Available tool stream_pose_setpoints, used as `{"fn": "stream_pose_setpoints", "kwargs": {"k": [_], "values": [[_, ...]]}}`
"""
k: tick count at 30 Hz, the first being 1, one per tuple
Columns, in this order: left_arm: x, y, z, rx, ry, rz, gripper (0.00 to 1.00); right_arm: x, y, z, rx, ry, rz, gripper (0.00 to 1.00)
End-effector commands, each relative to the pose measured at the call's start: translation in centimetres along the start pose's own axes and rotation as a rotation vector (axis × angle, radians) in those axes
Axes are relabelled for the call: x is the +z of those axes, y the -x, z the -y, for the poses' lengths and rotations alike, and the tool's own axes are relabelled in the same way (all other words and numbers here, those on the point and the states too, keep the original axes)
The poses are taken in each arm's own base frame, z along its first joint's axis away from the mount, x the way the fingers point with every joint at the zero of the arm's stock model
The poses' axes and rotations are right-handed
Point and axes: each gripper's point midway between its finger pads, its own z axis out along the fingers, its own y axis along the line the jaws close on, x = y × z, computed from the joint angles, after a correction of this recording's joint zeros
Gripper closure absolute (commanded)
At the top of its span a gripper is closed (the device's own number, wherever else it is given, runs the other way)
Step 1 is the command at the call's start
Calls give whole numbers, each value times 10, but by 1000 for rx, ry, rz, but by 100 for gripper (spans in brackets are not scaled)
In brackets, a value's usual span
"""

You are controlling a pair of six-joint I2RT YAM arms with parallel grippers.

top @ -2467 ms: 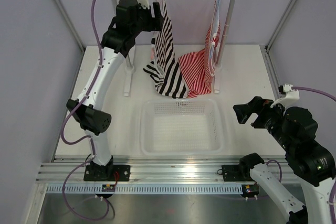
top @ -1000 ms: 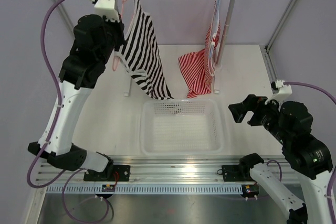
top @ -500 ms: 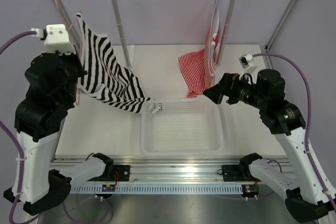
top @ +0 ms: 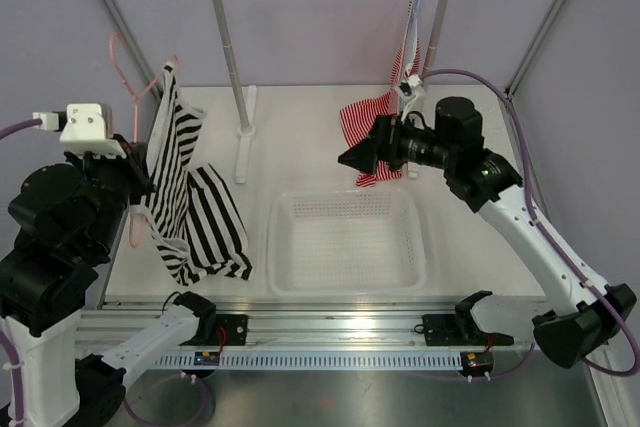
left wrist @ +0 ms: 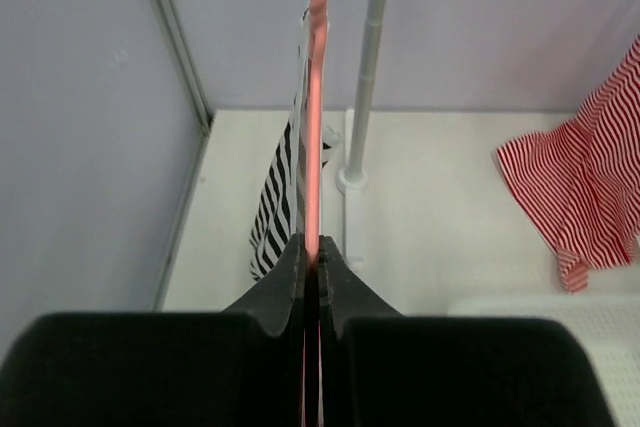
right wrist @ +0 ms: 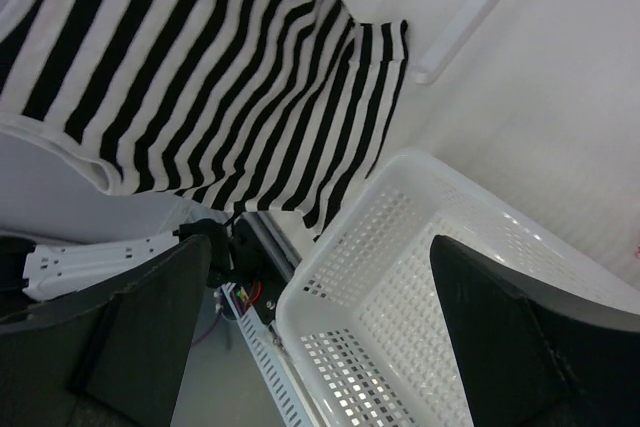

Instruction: Remove the tank top from the hanger

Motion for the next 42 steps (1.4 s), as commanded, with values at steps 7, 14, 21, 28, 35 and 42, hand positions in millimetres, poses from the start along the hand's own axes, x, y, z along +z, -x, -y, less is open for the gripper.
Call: {"fn": "stream_pose_setpoints", "kwargs": {"k": [7,14,21,28,35,42], "values": [[-33,-71,16,-160,-143,-59,100,111,14,-73,-185,243,60,3],[-38,-97,45,-195,-301,-87,100,188,25,-113,-241,224,132,19],[-34,-94,56,-240,-340,-69,100,237,-7,-107,-317,103,76,27],[-30,-94,65,-256,-370,-66,100,252,-14,-80,-371,-61,63,37],[-30,-95,60,-240,-353,-66,100,257,-16,-68,-386,-115,68,64],[-25,-104,54,-203,-307,-103,100,252,-11,-73,-396,-107,80,42]]}}
